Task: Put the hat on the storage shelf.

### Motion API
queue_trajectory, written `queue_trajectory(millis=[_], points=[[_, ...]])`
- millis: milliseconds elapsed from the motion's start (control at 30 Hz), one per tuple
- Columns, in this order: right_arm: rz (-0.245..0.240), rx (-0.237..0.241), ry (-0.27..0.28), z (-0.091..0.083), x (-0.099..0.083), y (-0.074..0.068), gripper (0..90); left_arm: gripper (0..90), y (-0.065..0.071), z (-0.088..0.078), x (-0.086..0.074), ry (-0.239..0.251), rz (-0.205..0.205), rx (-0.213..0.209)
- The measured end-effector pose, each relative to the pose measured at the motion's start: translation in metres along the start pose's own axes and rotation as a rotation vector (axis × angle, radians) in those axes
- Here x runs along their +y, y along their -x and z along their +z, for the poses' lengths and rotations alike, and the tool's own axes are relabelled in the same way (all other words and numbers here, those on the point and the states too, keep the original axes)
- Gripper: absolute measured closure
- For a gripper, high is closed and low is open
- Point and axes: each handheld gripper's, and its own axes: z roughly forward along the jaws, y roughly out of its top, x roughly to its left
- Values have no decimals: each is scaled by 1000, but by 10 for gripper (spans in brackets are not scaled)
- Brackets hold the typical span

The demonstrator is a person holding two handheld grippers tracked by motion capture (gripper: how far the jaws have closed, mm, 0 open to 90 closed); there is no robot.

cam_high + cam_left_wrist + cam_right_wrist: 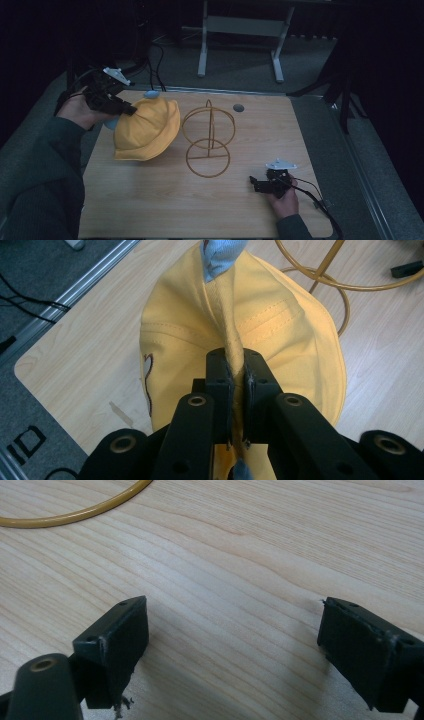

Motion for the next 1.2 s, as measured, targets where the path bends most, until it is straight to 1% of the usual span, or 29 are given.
queue_trajectory(millis=[67, 167, 367, 400, 533, 600, 800, 933, 1033, 1067, 1100, 1133, 1200], points=[[1, 0, 0, 0, 0, 0, 128, 842, 0, -1, 0, -3, 5, -7], [1, 0, 0, 0, 0, 0, 128, 842, 0, -2, 0, -3, 8, -6], [0, 0, 0, 0, 0, 0, 128, 842, -1, -3, -1, 6, 2, -5], [0, 0, 0, 0, 0, 0, 128, 842, -1, -4, -1, 5, 7, -4], [1, 0, 0, 0, 0, 0, 128, 842, -1, -7, -1, 13, 9, -4], [1, 0, 0, 0, 0, 0, 128, 842, -1, -9, -1, 25, 7, -6], [1, 0, 0, 0, 0, 0, 128, 842, -2, -11, -2, 26, 10, -4], [2, 0, 0, 0, 0, 0, 128, 842, 0, -14, -2, 44, 8, -15], [1, 0, 0, 0, 0, 0, 128, 842, 1, -17, -1, 44, 23, -16], [1, 0, 0, 0, 0, 0, 128, 842, 2, -17, -1, 52, 20, -13], [2, 0, 0, 0, 0, 0, 128, 842, 3, -18, 0, 50, 27, -12], [1, 0, 0, 0, 0, 0, 128, 842, 4, -19, 0, 53, 24, -10], [1, 0, 0, 0, 0, 0, 128, 842, 4, -21, 0, 51, 35, -10]])
